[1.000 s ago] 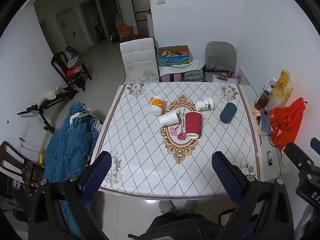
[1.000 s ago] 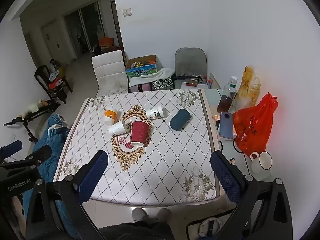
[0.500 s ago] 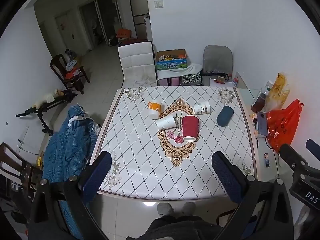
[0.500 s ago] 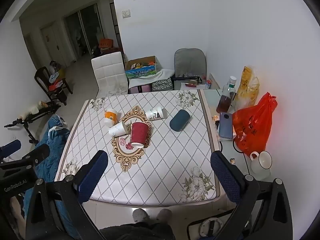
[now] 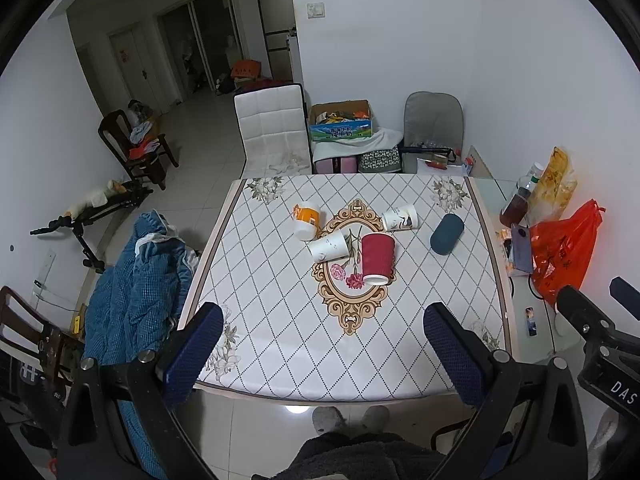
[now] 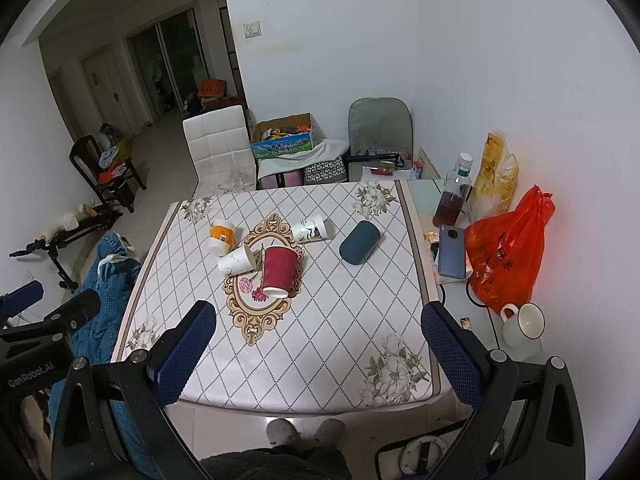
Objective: Flip cup upside down
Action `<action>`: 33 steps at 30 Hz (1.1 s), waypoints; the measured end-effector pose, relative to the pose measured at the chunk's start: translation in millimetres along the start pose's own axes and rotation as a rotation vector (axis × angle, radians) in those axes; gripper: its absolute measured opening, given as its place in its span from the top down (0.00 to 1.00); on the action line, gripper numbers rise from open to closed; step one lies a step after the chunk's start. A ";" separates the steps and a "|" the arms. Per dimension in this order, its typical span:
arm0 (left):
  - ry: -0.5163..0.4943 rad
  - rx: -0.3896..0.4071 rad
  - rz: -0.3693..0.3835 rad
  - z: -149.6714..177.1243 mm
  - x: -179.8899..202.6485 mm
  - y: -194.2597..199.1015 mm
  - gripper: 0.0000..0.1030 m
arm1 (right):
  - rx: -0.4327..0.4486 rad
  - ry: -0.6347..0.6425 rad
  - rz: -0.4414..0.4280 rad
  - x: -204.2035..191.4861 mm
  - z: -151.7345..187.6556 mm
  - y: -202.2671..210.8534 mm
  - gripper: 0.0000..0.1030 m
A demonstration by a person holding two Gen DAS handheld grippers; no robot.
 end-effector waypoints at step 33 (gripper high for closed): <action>0.000 0.003 0.000 -3.0 -1.7 -0.2 0.00 | 0.003 -0.005 -0.005 -0.3 -10.8 1.2 0.00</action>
Point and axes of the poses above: each gripper's, at about its wrist camera, not at the fingertips, and y roughly against the way its jaws point, x to its right, z to its underside, the point moved 4 cm from there along -y, roughly the way its jaws point, and after that the axes turned 9 degrees about z, right-handed, at the moved point
